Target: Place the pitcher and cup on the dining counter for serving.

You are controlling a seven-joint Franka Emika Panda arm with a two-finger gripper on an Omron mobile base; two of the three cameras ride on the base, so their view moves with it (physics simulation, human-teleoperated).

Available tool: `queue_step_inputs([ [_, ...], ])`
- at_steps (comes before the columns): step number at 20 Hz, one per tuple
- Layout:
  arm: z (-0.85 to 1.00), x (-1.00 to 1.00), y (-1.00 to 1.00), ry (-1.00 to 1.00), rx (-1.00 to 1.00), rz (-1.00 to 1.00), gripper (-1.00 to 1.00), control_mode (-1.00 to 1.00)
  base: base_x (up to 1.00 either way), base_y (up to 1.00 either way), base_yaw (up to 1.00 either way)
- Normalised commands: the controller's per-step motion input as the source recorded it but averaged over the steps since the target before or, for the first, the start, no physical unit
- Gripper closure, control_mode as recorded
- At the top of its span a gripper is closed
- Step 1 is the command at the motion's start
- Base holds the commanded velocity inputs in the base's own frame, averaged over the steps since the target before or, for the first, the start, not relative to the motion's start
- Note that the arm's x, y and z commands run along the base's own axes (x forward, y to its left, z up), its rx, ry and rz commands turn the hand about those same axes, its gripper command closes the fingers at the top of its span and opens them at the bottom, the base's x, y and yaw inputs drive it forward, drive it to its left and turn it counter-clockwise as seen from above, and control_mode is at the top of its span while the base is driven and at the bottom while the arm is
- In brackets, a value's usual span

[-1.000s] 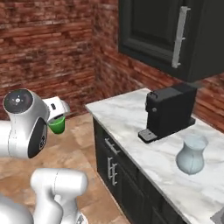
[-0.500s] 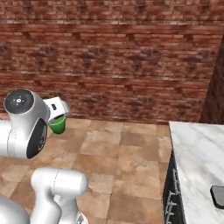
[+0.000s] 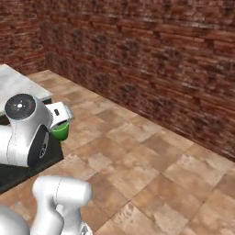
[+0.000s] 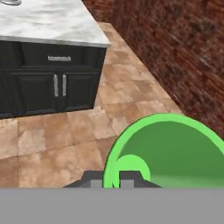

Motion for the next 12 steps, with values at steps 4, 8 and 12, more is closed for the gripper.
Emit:
queue_step_inputs([
  [4, 0.0, 0.0, 0.0, 0.0, 0.0, 0.0, 1.0, 1.0, 0.26, 0.04, 0.94],
  [8, 0.0, 0.0, 0.0, 0.0, 0.0, 0.0, 1.0, 1.0, 0.7, 0.22, 0.77],
  [12, 0.0, 0.0, 0.0, 0.0, 0.0, 0.0, 1.0, 1.0, 0.94, 0.33, 0.68],
])
